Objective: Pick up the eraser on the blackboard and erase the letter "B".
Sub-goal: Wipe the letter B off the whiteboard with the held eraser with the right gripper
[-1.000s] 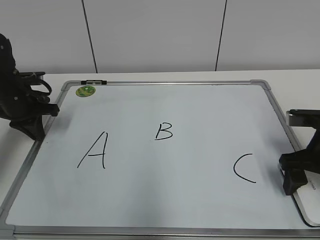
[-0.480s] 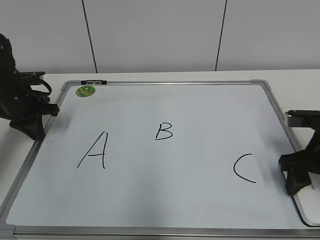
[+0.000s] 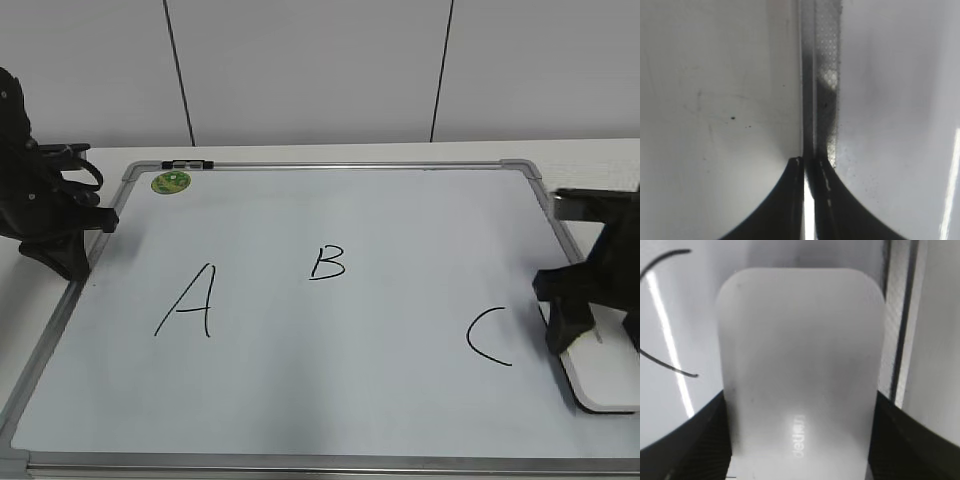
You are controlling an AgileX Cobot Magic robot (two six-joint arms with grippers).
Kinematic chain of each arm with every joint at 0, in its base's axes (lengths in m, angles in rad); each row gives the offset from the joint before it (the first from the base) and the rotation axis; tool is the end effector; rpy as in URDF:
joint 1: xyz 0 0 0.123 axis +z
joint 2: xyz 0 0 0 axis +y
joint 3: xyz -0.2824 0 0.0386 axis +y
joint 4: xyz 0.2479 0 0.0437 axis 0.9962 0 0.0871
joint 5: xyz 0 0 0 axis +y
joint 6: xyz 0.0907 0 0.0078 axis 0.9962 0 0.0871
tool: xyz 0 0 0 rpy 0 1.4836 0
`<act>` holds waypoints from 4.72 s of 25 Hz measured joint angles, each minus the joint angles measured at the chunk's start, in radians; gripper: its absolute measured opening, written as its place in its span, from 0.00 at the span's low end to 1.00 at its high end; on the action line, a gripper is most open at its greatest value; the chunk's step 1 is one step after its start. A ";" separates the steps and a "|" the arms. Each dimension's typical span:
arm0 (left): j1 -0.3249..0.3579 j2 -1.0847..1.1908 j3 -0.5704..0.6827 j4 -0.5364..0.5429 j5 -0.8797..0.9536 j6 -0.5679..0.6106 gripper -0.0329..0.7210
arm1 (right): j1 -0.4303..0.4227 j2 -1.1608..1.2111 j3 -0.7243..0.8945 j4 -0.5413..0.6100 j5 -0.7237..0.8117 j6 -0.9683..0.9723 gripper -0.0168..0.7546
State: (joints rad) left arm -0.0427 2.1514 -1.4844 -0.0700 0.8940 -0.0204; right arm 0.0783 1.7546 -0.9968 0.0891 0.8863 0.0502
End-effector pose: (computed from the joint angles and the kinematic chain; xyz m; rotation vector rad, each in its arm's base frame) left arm 0.4172 -0.0228 0.1285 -0.0288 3.0450 -0.0910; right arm 0.2996 0.0298 0.1641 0.0435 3.1300 0.1099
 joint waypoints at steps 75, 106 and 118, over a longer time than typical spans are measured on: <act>0.000 0.000 0.000 -0.017 0.001 0.000 0.07 | 0.487 0.627 -1.029 -0.056 0.353 0.053 0.69; 0.000 0.000 0.000 -0.019 0.003 0.000 0.07 | 0.515 0.639 -1.041 -0.073 0.349 0.049 0.69; 0.000 0.000 0.000 -0.017 0.005 0.000 0.07 | 0.487 0.641 -1.042 -0.058 0.344 0.067 0.69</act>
State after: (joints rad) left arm -0.0427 2.1514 -1.4844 -0.0868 0.8986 -0.0204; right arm 0.5656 2.3958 -2.0388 0.0313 1.2308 0.1173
